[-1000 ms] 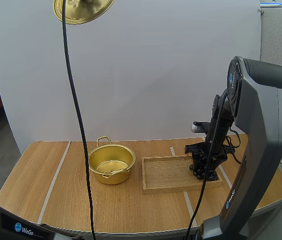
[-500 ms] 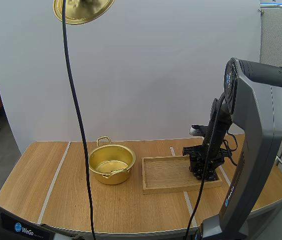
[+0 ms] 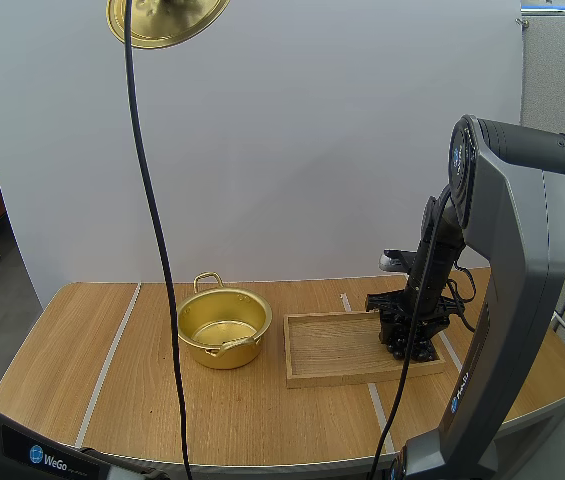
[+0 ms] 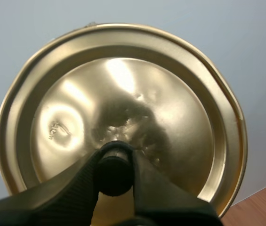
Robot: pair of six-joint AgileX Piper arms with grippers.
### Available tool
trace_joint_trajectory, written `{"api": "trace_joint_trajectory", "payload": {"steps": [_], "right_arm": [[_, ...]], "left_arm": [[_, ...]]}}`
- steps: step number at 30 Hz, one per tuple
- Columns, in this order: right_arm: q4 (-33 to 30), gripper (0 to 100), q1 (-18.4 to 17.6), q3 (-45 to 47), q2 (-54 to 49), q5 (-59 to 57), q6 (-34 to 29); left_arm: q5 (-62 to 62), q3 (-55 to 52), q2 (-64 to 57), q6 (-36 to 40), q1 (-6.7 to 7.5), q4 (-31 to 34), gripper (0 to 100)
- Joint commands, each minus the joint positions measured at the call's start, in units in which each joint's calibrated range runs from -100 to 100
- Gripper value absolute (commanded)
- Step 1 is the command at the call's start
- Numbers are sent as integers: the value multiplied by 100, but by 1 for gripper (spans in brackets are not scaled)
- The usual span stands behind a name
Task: Open the pot, put the grape inside, and close it
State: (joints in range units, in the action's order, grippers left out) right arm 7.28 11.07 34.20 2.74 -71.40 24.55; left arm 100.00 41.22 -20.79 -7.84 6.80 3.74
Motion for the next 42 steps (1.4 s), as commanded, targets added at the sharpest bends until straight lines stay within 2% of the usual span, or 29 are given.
{"api": "trace_joint_trajectory", "payload": {"steps": [1,2,4,5,6,23,36,42], "right_arm": [[-192,100,29,18,42,207,47],[-192,88,29,18,42,207,47],[-192,41,29,18,42,183,76],[-192,11,29,18,42,156,76],[-192,0,29,18,42,136,76],[-296,0,29,0,-80,283,35],[63,0,22,-45,-1686,315,35],[63,0,-144,-45,-2543,90,55]], "left_arm": [[0,39,-50,58,14,83,0],[0,39,-50,58,14,83,0],[0,39,-50,58,14,83,0],[0,39,-50,58,14,83,0],[0,39,-50,58,14,83,0],[0,39,-50,58,14,83,0],[0,39,-50,58,14,83,0],[0,39,-50,58,14,83,0]]}}
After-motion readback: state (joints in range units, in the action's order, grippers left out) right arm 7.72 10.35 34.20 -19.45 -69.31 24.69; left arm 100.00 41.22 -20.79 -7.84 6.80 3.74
